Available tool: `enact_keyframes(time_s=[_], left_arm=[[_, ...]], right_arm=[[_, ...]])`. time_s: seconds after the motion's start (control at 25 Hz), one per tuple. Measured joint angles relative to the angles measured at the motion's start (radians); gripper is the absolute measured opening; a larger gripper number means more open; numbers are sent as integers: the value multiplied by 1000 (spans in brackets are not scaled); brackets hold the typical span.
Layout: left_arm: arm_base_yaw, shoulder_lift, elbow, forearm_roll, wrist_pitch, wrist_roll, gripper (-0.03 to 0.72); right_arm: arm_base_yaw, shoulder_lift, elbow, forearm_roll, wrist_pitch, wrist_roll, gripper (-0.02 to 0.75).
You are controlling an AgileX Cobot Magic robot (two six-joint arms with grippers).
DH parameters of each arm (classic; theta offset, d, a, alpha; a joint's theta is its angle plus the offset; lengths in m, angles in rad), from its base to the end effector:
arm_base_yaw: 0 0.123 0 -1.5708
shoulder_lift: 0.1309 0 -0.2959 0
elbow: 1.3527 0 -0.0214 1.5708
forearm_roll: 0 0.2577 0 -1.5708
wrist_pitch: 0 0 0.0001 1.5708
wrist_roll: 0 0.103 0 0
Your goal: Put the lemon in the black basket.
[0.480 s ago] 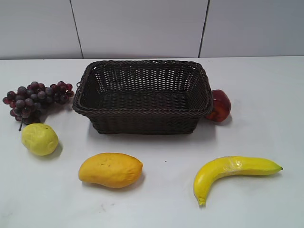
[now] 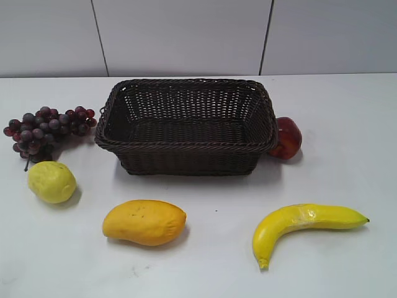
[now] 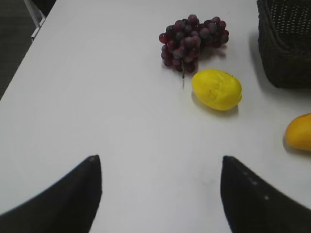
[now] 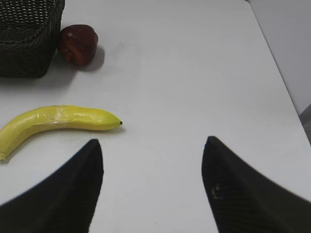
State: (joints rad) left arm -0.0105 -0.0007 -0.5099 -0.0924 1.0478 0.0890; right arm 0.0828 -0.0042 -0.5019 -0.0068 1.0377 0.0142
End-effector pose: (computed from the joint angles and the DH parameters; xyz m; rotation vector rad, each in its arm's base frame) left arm 0.0000 -0.0082 0.2796 0.1045 2.0152 -0.0603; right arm 0.0012 -0.0005 0.2778 -0.0689 2.0144 0.0536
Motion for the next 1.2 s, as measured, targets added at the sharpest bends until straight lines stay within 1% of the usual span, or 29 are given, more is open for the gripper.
enact_keyframes(time_s=[0.12,0.4,0.56,0.68,0.76,0.88,0.96,1.0,1.04,1.12,1.2], left_arm=[[0,78,-37,-15,-45,0,564],[0,438,-129,-75,-91,0,564],[0,643,-221,-92,-90,-13,564],[0,780,-306,-92,-55,-60,564],[0,861,-355,-92,-35,-121,564],[0,948,-395,-90,-32,-191,564],[-5,993,-404,-66,-32,-239,564],[-16,1015,-404,-40,-32,-281,564],[-32,1038,-404,-13,-30,-340,564],[-69,1080,-404,68,-38,-506,564],[-110,1122,-404,132,-80,-724,564]], right_arm=[[0,0,0,0,0,0,486],[0,0,0,0,0,0,486],[0,0,0,0,0,0,486],[0,0,0,0,0,0,486],[0,0,0,0,0,0,486],[0,0,0,0,0,0,486],[0,0,0,0,0,0,486],[0,0,0,0,0,0,486],[0,0,0,0,0,0,486],[0,0,0,0,0,0,486],[0,0,0,0,0,0,486]])
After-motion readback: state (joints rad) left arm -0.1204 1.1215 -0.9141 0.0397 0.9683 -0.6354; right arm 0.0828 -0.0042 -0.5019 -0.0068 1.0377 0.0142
